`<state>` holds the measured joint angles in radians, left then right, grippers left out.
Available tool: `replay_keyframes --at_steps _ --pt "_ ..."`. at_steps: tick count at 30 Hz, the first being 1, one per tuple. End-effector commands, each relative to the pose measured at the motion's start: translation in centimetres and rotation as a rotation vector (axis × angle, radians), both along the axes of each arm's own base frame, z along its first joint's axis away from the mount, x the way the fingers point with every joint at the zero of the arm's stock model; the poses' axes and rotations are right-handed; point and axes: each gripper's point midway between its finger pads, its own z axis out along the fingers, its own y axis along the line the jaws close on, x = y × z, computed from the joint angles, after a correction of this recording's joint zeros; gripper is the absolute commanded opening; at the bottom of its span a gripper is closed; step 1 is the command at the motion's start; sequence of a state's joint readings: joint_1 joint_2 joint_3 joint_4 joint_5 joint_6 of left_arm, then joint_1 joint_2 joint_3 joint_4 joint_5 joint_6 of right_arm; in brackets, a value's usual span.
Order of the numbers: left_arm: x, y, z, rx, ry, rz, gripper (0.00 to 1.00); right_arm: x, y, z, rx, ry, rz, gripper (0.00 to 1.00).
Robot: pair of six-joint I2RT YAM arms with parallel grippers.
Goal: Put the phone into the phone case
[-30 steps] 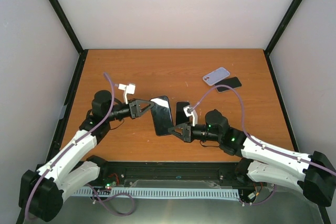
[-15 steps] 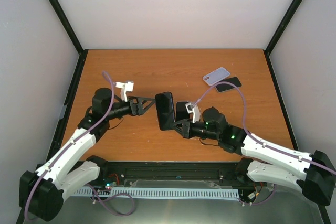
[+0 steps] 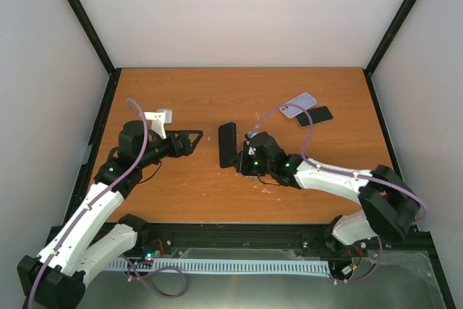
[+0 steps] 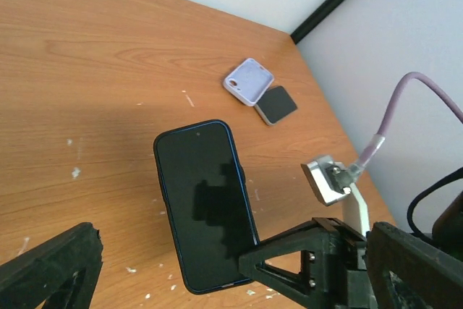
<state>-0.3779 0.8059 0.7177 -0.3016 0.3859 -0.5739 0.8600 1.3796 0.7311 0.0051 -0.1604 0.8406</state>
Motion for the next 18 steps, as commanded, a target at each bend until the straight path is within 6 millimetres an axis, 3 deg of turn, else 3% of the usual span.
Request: replay_keyframes --at_steps 1,7,18 --pt "0.2 1.6 0.1 0.083 -0.013 0.072 0.99 3.1 2.5 2.2 0.09 -0.065 -0.026 0.03" --pt "0.0 2.3 -1.4 0.116 0.012 0.095 1.0 4.7 3.0 -1.4 0.113 0.056 -0.087 0.03" --pt "-0.1 2.4 -1.9 0.121 0.008 0.097 0.99 4.3 3.8 -4.7 0.123 0.164 -0.085 0.03"
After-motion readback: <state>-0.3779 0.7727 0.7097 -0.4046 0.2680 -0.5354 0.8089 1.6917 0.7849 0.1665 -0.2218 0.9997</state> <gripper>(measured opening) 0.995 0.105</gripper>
